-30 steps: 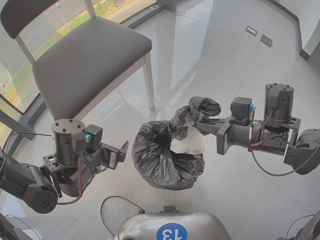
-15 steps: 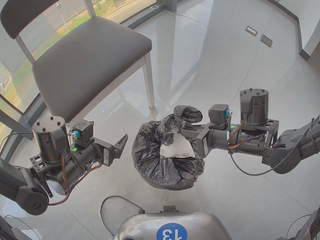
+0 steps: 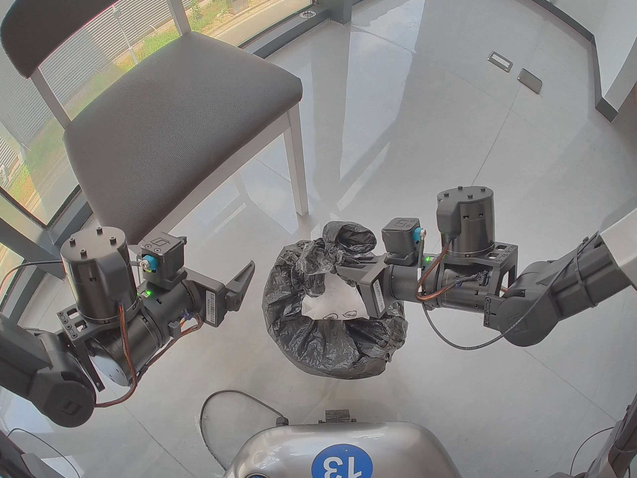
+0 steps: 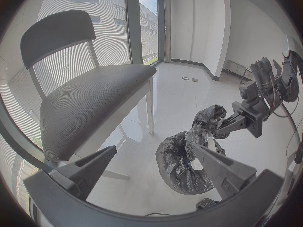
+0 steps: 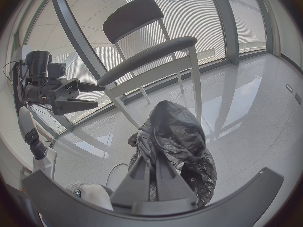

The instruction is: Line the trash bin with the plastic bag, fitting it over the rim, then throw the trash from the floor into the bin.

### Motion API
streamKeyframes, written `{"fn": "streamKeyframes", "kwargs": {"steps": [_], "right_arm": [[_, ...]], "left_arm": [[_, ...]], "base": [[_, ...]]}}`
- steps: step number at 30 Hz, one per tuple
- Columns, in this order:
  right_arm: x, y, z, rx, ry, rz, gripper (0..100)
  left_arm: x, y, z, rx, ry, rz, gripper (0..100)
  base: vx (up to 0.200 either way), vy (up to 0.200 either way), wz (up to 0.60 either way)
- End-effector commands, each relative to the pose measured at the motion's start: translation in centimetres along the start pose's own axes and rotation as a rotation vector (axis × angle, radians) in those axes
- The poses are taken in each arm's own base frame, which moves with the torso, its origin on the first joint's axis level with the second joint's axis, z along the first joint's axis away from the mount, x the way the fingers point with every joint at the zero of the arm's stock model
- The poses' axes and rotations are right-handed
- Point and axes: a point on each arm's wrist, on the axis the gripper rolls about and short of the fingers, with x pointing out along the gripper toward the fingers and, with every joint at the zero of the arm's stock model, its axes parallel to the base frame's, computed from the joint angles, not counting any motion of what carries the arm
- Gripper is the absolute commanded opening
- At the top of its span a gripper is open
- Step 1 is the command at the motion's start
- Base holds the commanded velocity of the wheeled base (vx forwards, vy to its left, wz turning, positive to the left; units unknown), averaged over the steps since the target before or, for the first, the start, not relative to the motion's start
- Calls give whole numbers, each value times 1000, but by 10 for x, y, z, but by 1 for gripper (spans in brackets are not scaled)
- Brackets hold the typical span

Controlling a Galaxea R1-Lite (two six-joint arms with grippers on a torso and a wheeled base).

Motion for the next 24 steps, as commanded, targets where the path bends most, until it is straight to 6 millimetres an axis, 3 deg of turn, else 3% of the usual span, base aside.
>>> {"fn": "streamKeyframes", "kwargs": {"steps": [1,20,24], "right_arm": [[10,-1,-8,7,16,2,100],[10,-9,-8,16,19,-24,100],[-4,-30,-14,44,72,-174,100]], "left_arm": [[1,0,0,-2,-6,-4,100],[-1,-1,-6,-2,8,-30,100],[-2,8,-19,23,97,37,100]], "base": [[0,0,0],[0,0,0],[0,0,0]]}}
